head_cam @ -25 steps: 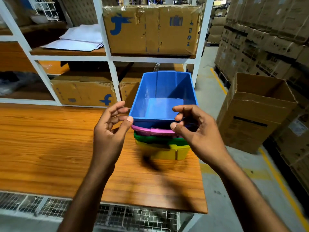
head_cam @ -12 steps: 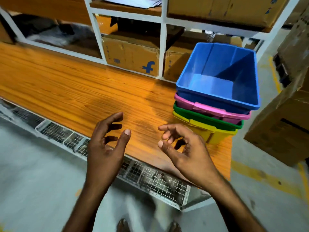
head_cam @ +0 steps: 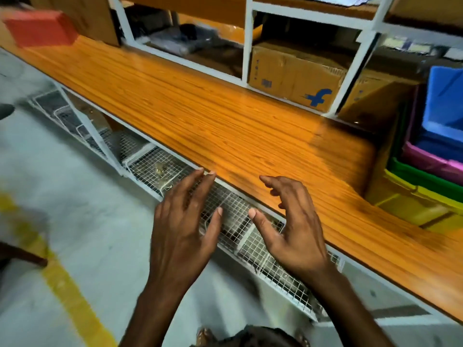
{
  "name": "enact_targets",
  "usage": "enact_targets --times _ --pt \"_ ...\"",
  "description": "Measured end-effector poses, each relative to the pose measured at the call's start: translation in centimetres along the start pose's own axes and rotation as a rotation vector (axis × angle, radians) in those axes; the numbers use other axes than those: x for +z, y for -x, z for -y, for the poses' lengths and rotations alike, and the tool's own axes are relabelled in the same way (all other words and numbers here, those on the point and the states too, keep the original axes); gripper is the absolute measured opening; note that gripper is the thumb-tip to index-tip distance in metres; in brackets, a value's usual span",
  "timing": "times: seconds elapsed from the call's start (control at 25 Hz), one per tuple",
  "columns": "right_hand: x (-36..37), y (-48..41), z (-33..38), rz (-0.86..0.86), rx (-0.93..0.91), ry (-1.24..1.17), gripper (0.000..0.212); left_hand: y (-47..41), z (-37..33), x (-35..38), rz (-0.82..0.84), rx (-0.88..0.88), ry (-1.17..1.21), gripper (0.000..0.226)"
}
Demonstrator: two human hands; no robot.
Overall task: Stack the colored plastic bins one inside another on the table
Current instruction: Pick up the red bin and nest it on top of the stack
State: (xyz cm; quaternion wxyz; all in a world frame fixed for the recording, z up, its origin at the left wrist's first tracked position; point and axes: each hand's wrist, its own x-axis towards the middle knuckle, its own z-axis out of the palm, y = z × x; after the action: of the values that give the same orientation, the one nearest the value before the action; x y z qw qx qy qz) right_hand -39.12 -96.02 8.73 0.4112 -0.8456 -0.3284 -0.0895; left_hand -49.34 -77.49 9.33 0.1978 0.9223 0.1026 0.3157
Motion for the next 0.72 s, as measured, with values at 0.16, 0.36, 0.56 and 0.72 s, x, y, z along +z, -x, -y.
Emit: enact_targets --times 0.16,0.36,0.56,0.72 --pt "6.3 -2.8 5.1 0.074 -0.075 0.027 0.063 0.4 6.1 -3.9 -0.016 -0.083 -0.073 0.067" --pt "14.0 -7.8 9.4 0.212 -0.074 -0.216 0.061 -1.0 13.7 -7.2 -0.101 -0.437 0.389 0.063" --pt "23.4 -14.9 12.8 0.29 -0.143 -0.283 0.062 -4.9 23.5 -8.9 -0.185 -0.61 0.611 0.055" --pt "30.9 -22.4 15.6 0.328 -0.167 -0.327 0.062 -9.5 32.1 -10.5 -0.235 -0.657 0.627 0.05"
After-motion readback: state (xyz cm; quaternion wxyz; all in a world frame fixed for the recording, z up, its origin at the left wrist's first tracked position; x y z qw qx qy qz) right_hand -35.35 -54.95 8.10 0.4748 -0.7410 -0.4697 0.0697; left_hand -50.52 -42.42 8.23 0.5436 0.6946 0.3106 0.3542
